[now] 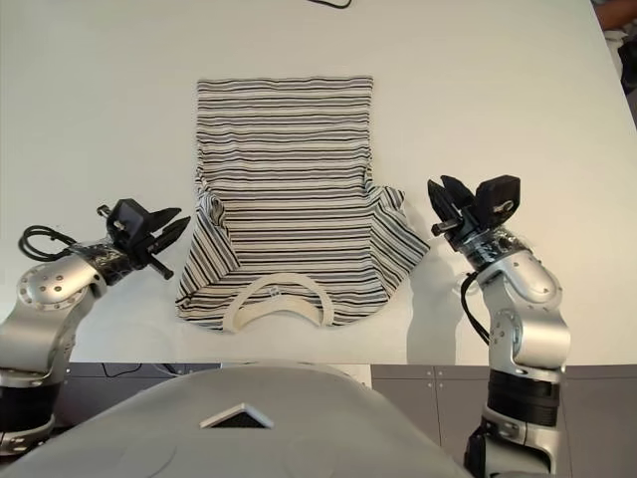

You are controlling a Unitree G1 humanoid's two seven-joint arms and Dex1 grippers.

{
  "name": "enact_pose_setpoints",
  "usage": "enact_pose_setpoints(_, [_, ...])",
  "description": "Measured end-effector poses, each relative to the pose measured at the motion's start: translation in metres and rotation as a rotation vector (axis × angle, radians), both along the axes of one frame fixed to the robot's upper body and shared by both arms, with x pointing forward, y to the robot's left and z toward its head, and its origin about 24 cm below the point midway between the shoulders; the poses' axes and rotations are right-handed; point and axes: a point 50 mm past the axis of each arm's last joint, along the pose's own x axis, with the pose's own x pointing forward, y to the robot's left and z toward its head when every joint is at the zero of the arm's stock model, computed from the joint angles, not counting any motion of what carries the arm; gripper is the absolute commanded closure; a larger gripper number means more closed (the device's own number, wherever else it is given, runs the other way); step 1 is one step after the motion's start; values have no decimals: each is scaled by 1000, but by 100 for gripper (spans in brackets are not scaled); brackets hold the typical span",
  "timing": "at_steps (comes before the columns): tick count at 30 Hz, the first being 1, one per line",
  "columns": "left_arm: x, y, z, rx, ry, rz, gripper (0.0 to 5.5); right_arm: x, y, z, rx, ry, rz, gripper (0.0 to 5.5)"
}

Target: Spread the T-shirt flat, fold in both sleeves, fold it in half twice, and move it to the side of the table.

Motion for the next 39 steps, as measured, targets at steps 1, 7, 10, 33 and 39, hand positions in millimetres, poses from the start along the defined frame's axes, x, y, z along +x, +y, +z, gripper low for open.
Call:
enact_pose_setpoints(1, [3,0,-3,4,1,-5,463,1,0,0,1,-1,-1,448])
enact_pose_setpoints(7, [24,-3,-11,8,-43,-3,463,-6,-5,-8,14,40,5,448])
enact_pose_setpoints(10, [26,-6,-15,34,-58,-18,463,-13,-8,-16,17,82,-4,448])
enact_pose_setpoints(33, [8,-6,-10,221,-186,103,463,-68,-10,-25,419,487,-34,448])
enact_pose_setpoints(39, [5,-6,-9,221,-175,104,463,-63,-4,-25,433,473,-71,448])
